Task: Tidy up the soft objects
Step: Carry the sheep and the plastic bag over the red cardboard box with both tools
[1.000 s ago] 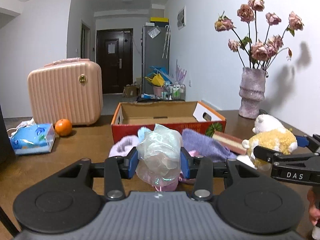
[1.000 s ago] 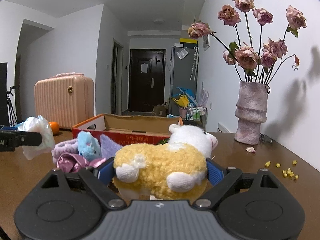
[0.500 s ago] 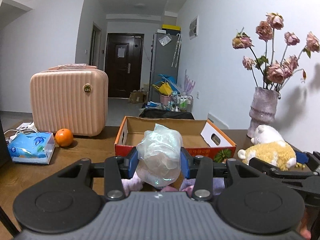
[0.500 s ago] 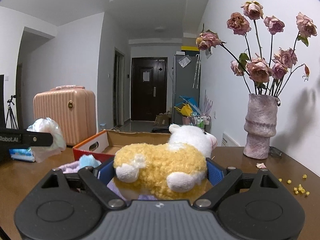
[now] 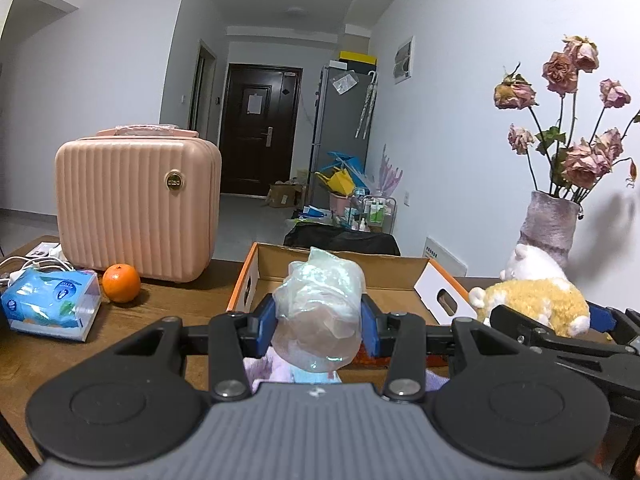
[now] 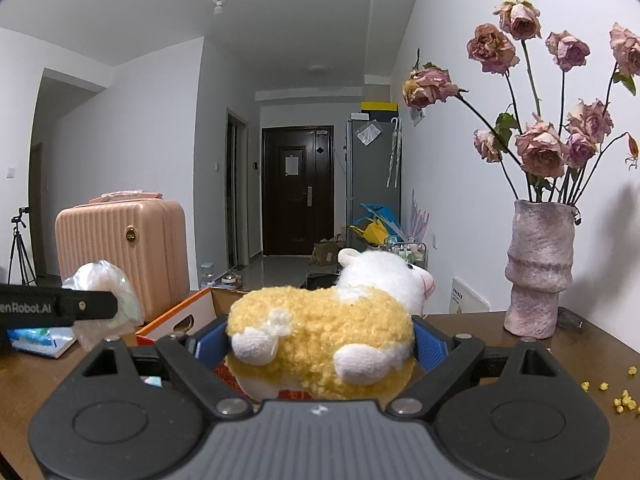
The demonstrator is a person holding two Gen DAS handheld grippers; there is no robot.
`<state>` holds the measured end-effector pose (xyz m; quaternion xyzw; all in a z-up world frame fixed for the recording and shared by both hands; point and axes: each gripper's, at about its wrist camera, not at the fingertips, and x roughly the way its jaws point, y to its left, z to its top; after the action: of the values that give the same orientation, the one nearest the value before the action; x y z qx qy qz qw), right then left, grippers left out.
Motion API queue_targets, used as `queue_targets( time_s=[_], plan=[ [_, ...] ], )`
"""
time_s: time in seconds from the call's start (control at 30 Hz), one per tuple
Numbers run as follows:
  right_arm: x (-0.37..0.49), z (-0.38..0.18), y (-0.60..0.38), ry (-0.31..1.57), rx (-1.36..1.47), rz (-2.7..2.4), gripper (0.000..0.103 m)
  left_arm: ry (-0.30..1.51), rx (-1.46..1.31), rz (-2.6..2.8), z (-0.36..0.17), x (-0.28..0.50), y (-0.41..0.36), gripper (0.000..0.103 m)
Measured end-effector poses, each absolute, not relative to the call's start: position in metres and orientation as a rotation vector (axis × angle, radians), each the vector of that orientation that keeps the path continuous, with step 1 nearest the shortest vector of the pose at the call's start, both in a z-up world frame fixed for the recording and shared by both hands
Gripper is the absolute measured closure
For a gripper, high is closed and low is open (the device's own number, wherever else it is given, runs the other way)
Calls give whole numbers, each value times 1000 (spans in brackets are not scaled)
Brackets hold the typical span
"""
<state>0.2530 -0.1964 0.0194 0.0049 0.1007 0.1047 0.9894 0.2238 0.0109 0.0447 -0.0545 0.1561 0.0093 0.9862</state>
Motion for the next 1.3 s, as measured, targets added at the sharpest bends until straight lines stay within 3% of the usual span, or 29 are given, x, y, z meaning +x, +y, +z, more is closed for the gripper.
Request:
queue_targets(
  time_s=[1.3],
  plan=[
    [416, 10, -162, 389, -8, 191, 12, 391, -143, 103, 26, 380, 24, 60]
  ],
)
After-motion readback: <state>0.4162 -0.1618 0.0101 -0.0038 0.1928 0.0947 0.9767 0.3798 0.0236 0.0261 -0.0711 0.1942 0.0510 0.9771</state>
